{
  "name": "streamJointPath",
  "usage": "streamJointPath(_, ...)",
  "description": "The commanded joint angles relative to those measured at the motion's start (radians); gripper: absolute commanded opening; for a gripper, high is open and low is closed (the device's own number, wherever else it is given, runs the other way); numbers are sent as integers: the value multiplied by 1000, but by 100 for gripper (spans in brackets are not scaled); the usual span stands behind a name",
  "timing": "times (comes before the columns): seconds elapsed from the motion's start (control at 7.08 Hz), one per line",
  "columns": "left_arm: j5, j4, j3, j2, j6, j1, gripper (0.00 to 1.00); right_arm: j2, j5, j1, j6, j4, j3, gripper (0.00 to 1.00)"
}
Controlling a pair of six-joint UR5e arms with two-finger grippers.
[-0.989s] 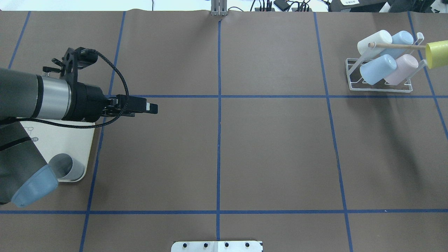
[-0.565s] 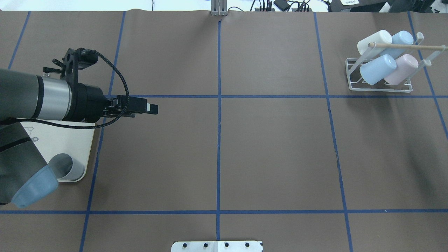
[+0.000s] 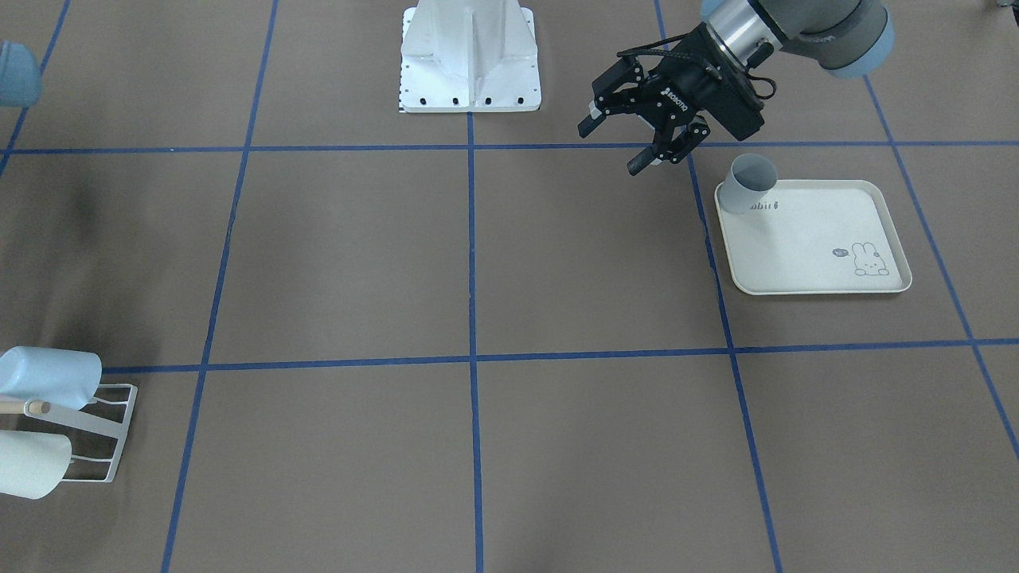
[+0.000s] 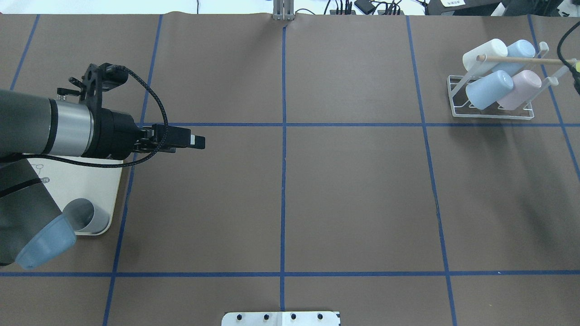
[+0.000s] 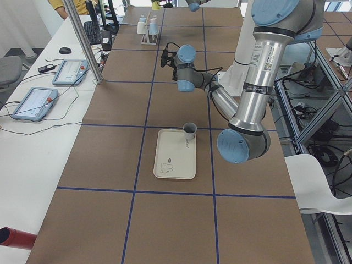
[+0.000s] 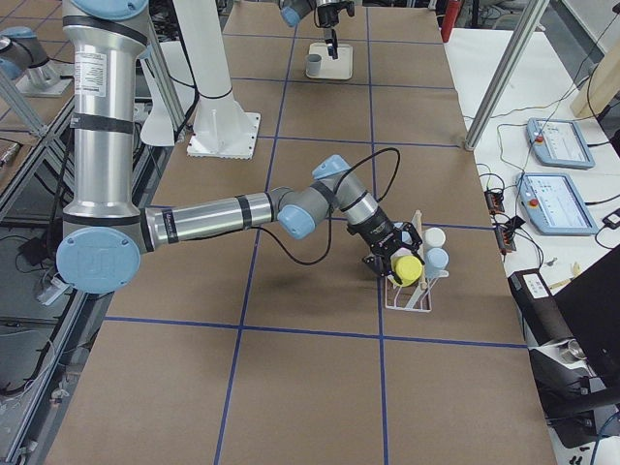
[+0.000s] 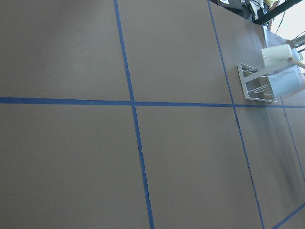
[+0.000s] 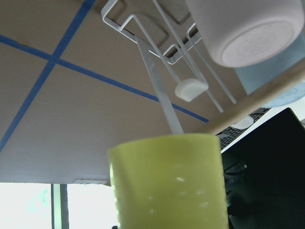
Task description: Transfer IKEA cup to right arm and place on rack
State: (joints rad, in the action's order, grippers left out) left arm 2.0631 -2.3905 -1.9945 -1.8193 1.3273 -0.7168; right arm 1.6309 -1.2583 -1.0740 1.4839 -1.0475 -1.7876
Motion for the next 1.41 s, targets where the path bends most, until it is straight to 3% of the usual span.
streamJointPath(0.0,0,-1,-1,0,1,2,100,-3,69,54,6,-6,14,0)
streamJointPath(1.27,0,-4,-3,12,4,2,100,-42,233,150,6,-6,103,5)
